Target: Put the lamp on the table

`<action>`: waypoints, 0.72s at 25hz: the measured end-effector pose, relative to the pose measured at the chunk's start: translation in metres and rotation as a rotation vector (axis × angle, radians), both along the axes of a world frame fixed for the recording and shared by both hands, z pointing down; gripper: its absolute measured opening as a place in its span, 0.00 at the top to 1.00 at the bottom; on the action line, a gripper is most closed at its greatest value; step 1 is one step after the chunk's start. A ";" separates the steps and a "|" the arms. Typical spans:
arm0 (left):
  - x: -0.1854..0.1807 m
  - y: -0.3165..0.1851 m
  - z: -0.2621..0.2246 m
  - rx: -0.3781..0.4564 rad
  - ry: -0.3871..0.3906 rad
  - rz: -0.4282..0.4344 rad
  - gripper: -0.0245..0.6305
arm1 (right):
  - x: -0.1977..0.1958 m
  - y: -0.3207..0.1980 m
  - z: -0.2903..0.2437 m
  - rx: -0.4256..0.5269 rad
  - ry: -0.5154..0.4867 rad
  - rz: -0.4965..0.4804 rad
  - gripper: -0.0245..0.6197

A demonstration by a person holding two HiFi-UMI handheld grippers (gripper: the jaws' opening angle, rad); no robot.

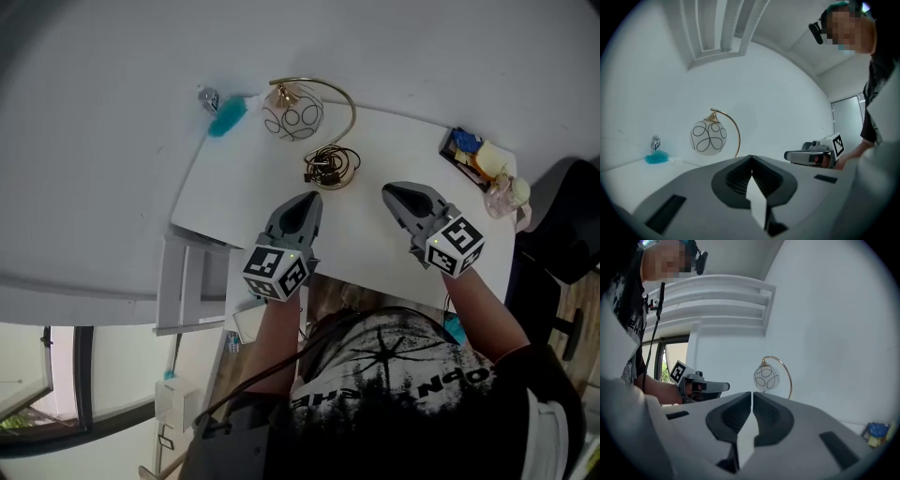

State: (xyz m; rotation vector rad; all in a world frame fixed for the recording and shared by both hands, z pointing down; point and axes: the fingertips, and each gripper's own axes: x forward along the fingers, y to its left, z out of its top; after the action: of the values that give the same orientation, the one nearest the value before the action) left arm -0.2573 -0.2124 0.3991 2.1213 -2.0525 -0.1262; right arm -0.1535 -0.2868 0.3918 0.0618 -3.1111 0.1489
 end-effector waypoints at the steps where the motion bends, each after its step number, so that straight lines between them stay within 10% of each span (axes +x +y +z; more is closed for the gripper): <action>1: 0.001 0.001 -0.001 0.002 0.006 0.004 0.94 | 0.000 0.003 0.001 -0.004 -0.001 -0.006 0.92; 18: 0.005 0.024 0.011 -0.047 -0.017 -0.015 0.94 | -0.018 0.030 0.008 -0.005 0.003 -0.069 0.93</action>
State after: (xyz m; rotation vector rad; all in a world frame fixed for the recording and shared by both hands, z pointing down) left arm -0.2519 -0.1880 0.4096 2.0865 -2.0611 -0.0611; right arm -0.1715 -0.2566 0.4002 -0.0451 -3.1043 0.1549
